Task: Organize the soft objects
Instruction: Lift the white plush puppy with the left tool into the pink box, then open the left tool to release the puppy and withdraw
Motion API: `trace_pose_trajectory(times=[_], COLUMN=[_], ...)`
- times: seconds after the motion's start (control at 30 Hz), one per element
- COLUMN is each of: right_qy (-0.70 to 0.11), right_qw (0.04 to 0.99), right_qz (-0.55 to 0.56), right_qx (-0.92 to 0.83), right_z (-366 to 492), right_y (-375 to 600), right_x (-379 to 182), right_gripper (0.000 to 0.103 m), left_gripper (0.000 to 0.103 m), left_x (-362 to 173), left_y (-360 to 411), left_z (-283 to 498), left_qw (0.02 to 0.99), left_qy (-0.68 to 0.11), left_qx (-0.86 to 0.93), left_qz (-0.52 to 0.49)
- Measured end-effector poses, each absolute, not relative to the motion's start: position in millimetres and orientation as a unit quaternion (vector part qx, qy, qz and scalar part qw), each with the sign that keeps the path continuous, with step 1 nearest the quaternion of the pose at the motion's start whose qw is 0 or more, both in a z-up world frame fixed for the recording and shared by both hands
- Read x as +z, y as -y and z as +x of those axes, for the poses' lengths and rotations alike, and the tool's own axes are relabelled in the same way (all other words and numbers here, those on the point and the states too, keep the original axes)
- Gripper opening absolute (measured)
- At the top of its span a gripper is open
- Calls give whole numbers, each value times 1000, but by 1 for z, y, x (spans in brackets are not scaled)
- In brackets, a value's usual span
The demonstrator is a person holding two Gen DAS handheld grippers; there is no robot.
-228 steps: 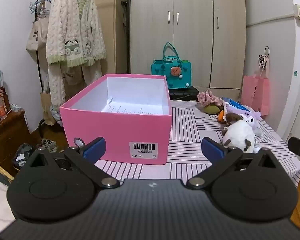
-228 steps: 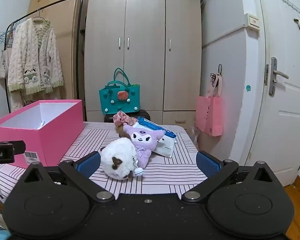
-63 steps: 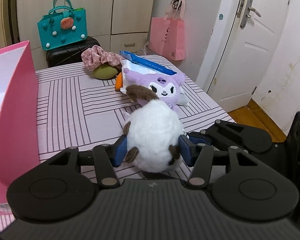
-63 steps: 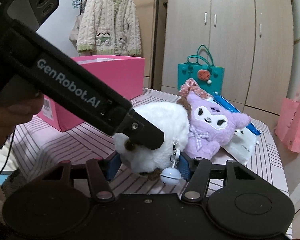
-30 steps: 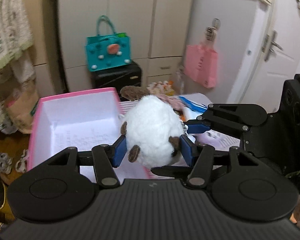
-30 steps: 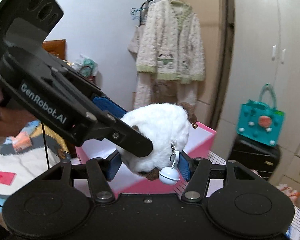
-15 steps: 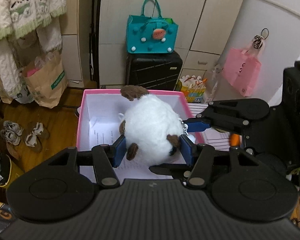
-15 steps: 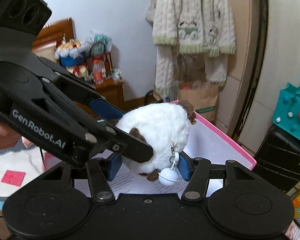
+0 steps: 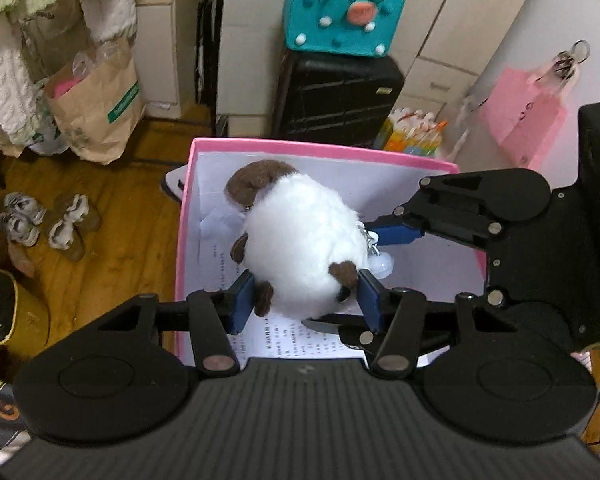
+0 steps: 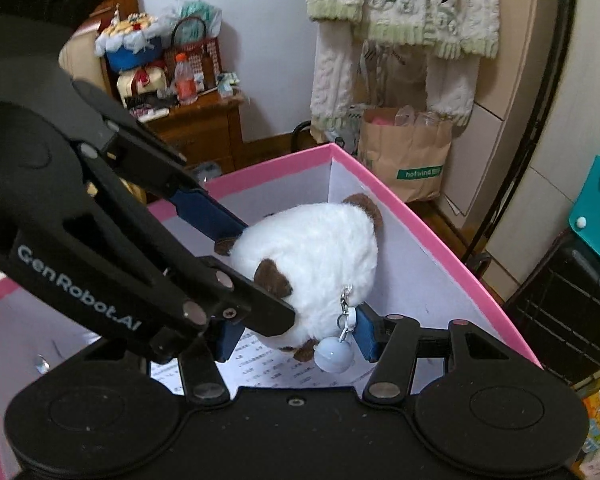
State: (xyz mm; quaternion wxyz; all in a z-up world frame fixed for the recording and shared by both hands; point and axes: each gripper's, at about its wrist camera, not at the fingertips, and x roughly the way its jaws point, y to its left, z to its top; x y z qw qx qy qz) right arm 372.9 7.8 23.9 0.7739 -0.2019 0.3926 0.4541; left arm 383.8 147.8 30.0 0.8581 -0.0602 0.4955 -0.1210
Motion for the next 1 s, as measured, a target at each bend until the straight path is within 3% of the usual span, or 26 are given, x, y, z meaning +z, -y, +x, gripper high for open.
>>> trace_pose_trajectory(times=[0.53, 0.63, 0.83, 1.0], right_qy=[-412, -407, -416, -401], right_qw=[743, 748, 750, 753], right_qz=[-243, -250, -240, -252], right_qx=[468, 461, 455, 457], right_z=[391, 391, 393, 388], right_y=[-20, -20, -19, -22], right_x=[11, 13, 11, 11], right_gripper=[60, 64, 59, 61], left_gripper=[45, 45, 45, 45], left_x=[28, 29, 31, 31], left_y=[-136, -138, -144, -145], left_z=[391, 392, 392, 385], left_qw=[849, 849, 856, 858], left_qy=[-522, -523, -512, -509], left_qx=[-83, -76, -63, -62], left_qz=[-14, -17, -26, -33])
